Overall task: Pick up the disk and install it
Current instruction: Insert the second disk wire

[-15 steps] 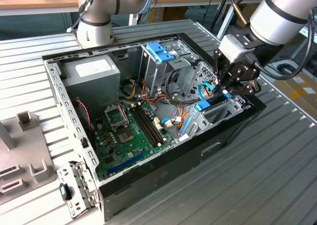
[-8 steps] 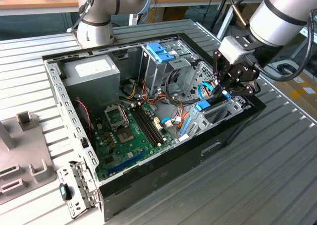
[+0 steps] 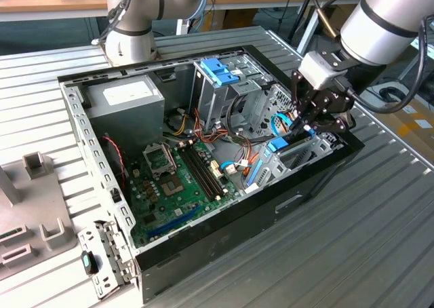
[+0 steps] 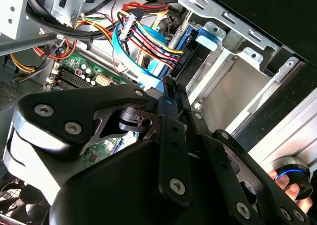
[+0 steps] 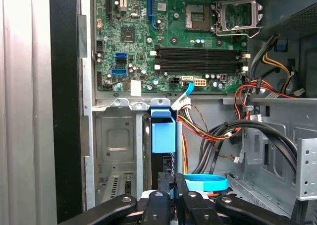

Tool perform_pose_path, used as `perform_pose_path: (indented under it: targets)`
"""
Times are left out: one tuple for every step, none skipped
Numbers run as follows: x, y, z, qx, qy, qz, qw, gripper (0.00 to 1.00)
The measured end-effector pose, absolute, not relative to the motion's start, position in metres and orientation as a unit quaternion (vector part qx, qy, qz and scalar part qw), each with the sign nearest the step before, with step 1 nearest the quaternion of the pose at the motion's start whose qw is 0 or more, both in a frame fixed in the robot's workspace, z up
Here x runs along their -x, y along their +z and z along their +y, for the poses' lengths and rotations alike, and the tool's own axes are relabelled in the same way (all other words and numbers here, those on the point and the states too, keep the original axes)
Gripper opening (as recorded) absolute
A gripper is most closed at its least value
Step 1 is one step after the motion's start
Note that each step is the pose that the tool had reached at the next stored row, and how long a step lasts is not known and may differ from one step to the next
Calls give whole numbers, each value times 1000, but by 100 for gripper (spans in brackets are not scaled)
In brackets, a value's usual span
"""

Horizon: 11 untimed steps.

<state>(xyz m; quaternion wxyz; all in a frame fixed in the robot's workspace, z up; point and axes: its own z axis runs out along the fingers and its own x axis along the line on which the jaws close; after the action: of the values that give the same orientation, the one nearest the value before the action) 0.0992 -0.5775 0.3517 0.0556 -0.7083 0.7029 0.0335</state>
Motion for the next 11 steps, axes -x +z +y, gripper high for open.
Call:
perform_pose_path:
  targets:
    - [-99, 351, -578, 708, 33, 703, 56, 16]
    - [-99, 351, -578, 708, 34, 703, 56, 16]
    - [-99, 351, -578, 708, 34, 703, 56, 16]
    - [-99, 351, -577, 708, 34, 703, 56, 16]
    - [-100, 351, -577, 708, 34, 703, 56, 16]
    - [-100, 351, -577, 708, 34, 703, 56, 16]
    - [-100, 351, -577, 709, 34, 703, 56, 16]
    - [-100, 351, -576, 709, 34, 703, 56, 16]
    - [-100, 350, -576, 709, 34, 703, 56, 16]
    - [-100, 350, -575, 709, 34, 703, 56, 16]
    - [-100, 350, -575, 709, 34, 703, 56, 16]
